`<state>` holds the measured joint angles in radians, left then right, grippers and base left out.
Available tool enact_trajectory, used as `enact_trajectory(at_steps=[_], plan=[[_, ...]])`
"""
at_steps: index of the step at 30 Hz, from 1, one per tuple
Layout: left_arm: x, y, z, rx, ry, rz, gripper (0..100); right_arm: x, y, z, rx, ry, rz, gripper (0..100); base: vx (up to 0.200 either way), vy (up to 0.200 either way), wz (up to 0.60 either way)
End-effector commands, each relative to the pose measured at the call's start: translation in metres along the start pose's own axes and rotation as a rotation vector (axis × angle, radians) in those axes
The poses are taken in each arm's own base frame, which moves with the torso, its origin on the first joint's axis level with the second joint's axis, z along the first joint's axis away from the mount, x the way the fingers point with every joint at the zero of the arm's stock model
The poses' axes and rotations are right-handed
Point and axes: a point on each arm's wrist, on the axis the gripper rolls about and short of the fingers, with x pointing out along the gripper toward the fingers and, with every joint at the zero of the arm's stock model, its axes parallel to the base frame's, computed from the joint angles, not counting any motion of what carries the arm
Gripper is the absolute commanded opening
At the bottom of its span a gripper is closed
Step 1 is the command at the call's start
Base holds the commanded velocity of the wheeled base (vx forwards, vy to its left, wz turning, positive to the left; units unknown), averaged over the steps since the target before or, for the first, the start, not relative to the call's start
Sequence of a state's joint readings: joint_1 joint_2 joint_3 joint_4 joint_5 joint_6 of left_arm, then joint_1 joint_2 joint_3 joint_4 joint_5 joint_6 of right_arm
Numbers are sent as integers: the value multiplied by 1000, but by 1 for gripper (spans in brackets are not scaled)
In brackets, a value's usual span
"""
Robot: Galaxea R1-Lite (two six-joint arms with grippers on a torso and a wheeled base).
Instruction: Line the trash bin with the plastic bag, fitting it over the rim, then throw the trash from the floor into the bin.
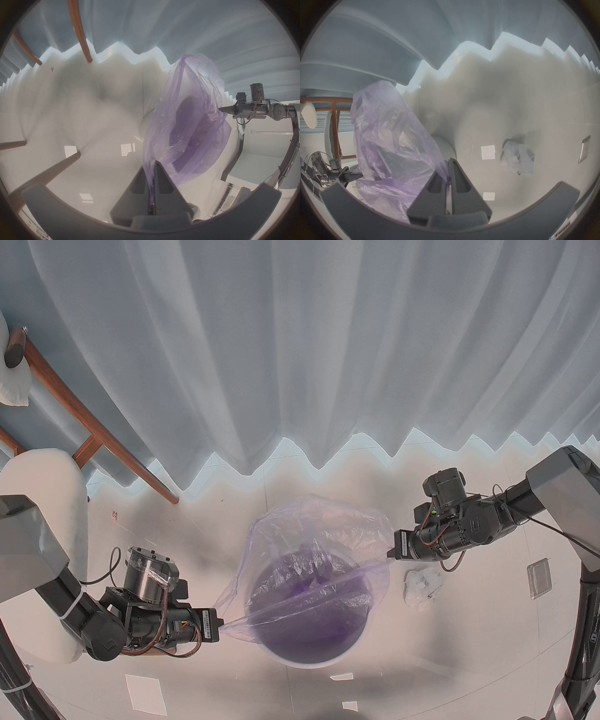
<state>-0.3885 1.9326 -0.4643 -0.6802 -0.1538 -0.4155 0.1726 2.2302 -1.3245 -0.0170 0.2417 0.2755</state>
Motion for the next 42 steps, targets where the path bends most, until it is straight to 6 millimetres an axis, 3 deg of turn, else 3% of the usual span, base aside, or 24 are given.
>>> enact_trajectory(at_steps=[1, 6, 14, 18, 28, 36, 37, 38, 39, 42], plan=[[7, 6, -15, -5, 63, 26, 0, 6, -6, -16, 15, 48, -11, 0, 0, 0, 0], [15, 9, -21, 3, 44, 40, 0, 9, -7, -30, 20, 69, -11, 0, 0, 0, 0], [18, 8, -60, 62, 58, 6, 0, 7, -7, -70, -1, 93, -1, 0, 0, 0, 0], [18, 9, -67, 77, 32, -15, 0, 2, -8, -85, -7, 89, 6, 0, 0, 0, 0], [3, 6, -88, 123, -20, -74, 0, -8, -4, -101, -38, 5, 45, 0, 0, 0, 0], [3, 7, -89, 124, -68, 27, 0, -18, -8, -119, -48, -25, 54, 0, 0, 0, 0], [3, 6, -88, 122, -73, 26, 0, -19, -9, -121, -50, -37, 59, 100, 0, 0, 0], [2, 5, -88, 123, -78, 24, 0, -19, -9, -121, -53, -50, 63, 100, 0, 0, 0], [1, 5, -87, 124, -85, 19, 100, -19, -9, -120, -56, -67, 67, 100, 0, 0, 0], [-3, 0, -83, 125, -114, -4, 100, -21, -6, -117, -53, -130, 89, 100, 0, 0, 0]])
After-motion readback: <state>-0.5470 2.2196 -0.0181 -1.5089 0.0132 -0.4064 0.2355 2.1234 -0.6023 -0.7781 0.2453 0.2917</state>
